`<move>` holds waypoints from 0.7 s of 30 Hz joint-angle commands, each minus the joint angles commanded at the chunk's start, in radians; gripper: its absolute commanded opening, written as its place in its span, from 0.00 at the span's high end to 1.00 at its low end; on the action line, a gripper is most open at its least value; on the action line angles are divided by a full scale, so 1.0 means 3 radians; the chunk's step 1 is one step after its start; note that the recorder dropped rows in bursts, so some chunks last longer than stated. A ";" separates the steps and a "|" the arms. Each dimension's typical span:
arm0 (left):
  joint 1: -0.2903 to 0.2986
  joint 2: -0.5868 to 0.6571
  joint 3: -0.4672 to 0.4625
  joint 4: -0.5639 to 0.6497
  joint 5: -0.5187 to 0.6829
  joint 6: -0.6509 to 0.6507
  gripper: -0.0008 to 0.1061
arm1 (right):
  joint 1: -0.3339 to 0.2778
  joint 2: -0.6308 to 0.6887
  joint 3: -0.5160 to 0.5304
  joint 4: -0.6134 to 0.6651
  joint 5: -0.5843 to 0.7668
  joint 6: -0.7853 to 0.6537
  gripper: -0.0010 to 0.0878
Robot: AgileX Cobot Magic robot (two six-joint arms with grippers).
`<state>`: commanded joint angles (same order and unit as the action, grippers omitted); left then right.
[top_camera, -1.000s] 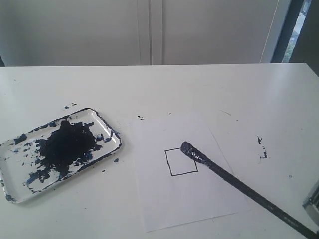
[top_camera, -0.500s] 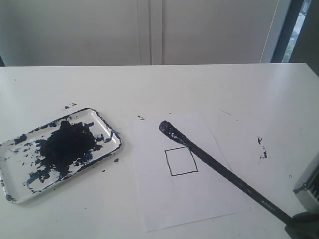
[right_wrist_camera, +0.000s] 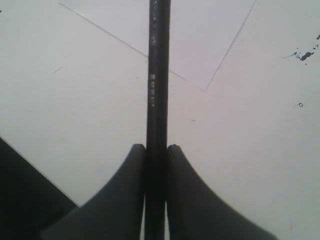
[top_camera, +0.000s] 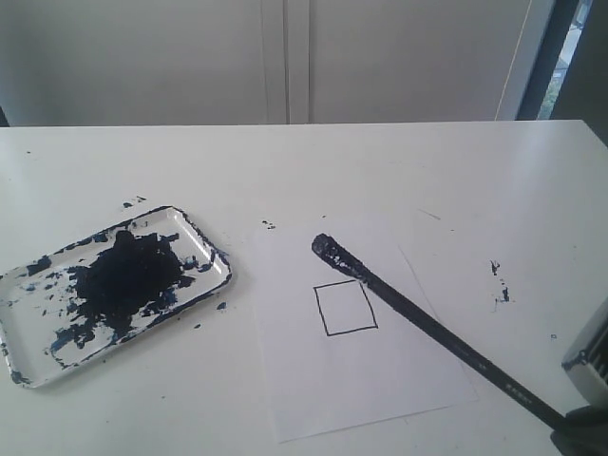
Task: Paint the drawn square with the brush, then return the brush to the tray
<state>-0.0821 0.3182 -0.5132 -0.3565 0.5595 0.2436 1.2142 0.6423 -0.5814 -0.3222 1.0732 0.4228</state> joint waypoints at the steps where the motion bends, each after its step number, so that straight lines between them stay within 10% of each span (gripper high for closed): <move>1: 0.0000 0.0097 -0.0036 -0.0152 -0.0009 0.0167 0.99 | 0.0000 0.0000 0.0000 0.0000 0.0000 0.0000 0.99; 21: -0.0116 0.2369 -0.0991 -0.1933 0.0043 0.2686 0.99 | 0.0000 0.0000 0.0000 0.0022 -0.0057 0.0022 0.99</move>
<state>-0.1168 1.0290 -0.8104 -0.9364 0.5723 1.0492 1.2142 0.6423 -0.5814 -0.3156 1.0561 0.4294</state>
